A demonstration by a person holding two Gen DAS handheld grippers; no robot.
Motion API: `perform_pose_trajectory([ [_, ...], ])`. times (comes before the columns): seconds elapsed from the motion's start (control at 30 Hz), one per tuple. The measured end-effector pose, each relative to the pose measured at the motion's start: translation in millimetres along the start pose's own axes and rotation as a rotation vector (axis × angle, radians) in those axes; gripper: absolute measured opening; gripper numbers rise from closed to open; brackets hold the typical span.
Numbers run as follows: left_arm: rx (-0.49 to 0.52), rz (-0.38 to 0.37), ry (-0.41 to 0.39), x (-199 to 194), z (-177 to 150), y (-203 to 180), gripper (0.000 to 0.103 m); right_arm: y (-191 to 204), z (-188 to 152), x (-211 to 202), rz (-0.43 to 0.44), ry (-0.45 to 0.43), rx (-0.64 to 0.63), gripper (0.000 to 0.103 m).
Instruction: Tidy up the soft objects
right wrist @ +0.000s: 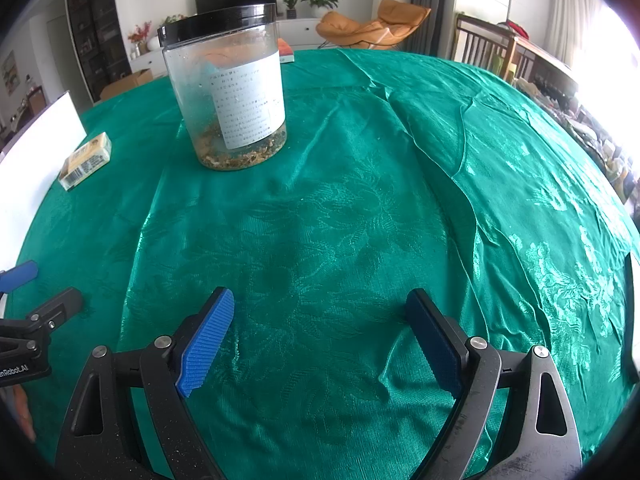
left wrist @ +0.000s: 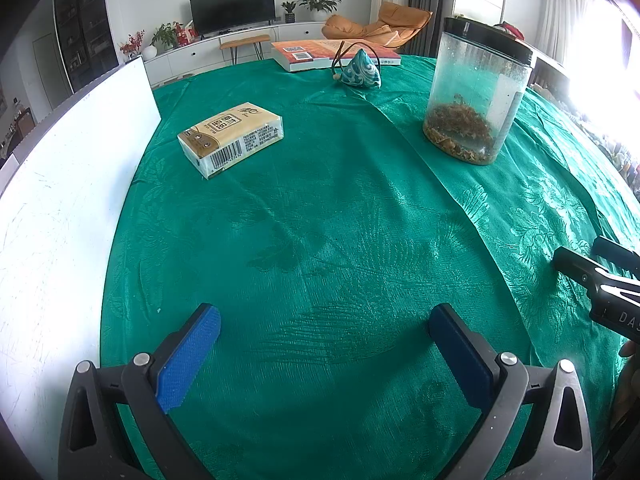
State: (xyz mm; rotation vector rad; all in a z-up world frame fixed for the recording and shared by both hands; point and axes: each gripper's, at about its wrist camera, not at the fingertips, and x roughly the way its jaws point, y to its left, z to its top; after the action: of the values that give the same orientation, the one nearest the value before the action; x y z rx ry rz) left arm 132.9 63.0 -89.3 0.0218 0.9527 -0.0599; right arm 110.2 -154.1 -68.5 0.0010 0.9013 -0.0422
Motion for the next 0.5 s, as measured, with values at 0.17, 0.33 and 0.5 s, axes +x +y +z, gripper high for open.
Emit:
perform_pose_trajectory([
  [0.17,0.0,0.0,0.001,-0.1,0.1,0.1,0.103,0.1,0.0,-0.2,0.0,0.0,0.0,0.09],
  [0.33,-0.002,-0.002,0.054,2.9,6.6,0.3,0.103,-0.1,0.2,0.1,0.0,0.0,0.0,0.09],
  [0.5,-0.024,-0.052,0.144,-5.2,52.7,0.9,0.103,0.0,0.3,-0.1,0.0,0.0,0.001,0.09],
])
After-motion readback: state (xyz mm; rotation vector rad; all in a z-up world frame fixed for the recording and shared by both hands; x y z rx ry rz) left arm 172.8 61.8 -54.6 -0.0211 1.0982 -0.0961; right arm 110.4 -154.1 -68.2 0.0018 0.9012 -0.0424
